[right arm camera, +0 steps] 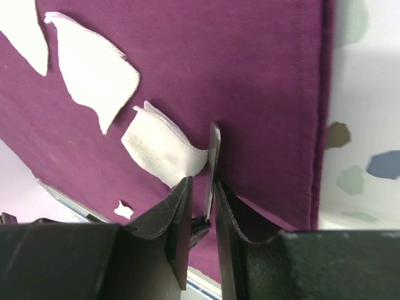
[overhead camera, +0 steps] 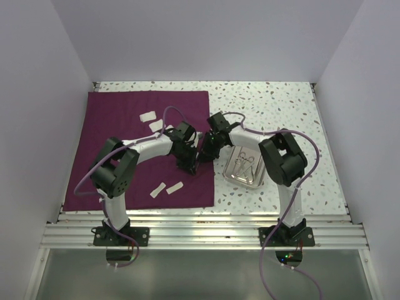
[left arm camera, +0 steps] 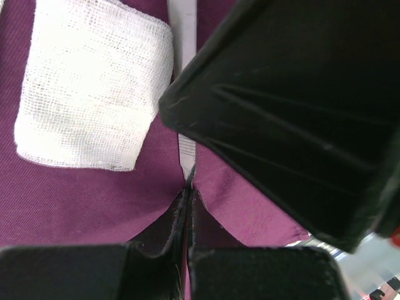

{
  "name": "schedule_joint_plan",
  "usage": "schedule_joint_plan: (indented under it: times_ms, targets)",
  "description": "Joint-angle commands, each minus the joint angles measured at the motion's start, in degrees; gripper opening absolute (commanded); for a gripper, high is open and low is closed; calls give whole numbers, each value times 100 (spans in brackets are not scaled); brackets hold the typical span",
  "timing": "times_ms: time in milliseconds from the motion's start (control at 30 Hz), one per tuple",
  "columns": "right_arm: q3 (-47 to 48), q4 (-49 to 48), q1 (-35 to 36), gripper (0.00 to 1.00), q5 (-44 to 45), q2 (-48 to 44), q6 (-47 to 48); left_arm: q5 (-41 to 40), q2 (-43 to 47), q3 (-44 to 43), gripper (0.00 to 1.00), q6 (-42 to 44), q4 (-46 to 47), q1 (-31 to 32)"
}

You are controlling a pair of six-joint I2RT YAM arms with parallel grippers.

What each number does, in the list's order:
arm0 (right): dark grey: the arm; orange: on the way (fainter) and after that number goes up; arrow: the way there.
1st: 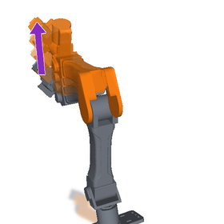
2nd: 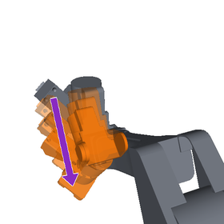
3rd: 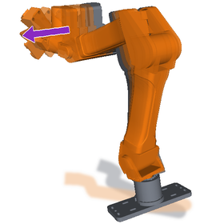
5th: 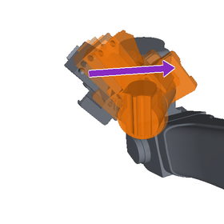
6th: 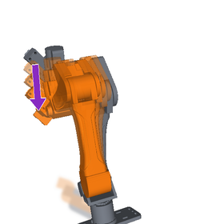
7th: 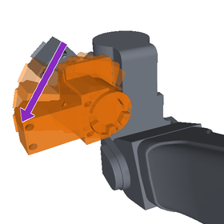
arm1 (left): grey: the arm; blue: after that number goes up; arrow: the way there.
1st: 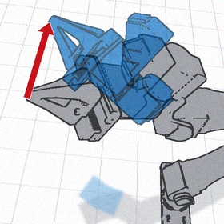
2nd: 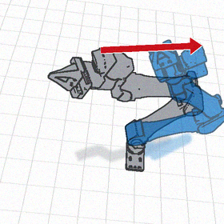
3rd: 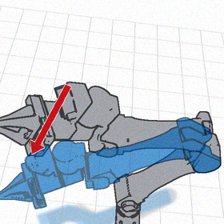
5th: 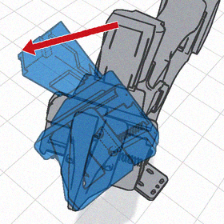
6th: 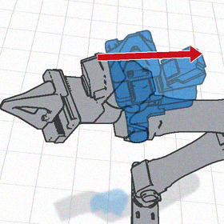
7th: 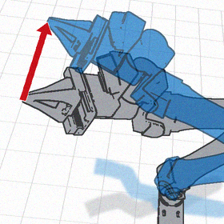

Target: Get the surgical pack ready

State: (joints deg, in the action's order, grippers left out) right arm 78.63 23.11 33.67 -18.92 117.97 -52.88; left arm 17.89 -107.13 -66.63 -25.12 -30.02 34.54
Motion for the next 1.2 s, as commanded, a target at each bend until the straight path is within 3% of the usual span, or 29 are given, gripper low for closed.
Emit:
schedule_joint_plan:
  times_ms: [0,167,367,467,533,567,633,700,933,1100,1167]
  targets:
    - [240,70,52,24,142,94,41,74,61,115,0,-72,119,-9]
    - [179,88,61,20,169,156,24,100,61,124,0,-80,137,0]
    - [135,193,52,2,265,121,138,206,122,142,0,-72,181,-9]
    - [39,272,52,0,283,16,199,294,201,142,0,-54,199,-18]
    - [21,316,43,0,283,-90,305,364,315,133,10,-63,198,-44]
    - [29,377,52,0,301,-125,357,382,385,133,24,-71,190,-62]
    - [47,492,43,0,327,-309,523,373,683,106,41,-80,120,-176]
    - [56,632,8,0,336,-459,664,338,947,71,47,-72,-47,-378]
    - [346,1642,-299,0,309,-1267,1236,-442,1941,-271,49,437,-1259,-1020]
    - [-119,2362,-1353,0,99,-2049,1945,-1208,2064,-9,49,667,-2050,-1011]
    - [-294,2548,-1678,0,517,-2243,2263,-1516,2205,132,49,518,-2096,-1003]
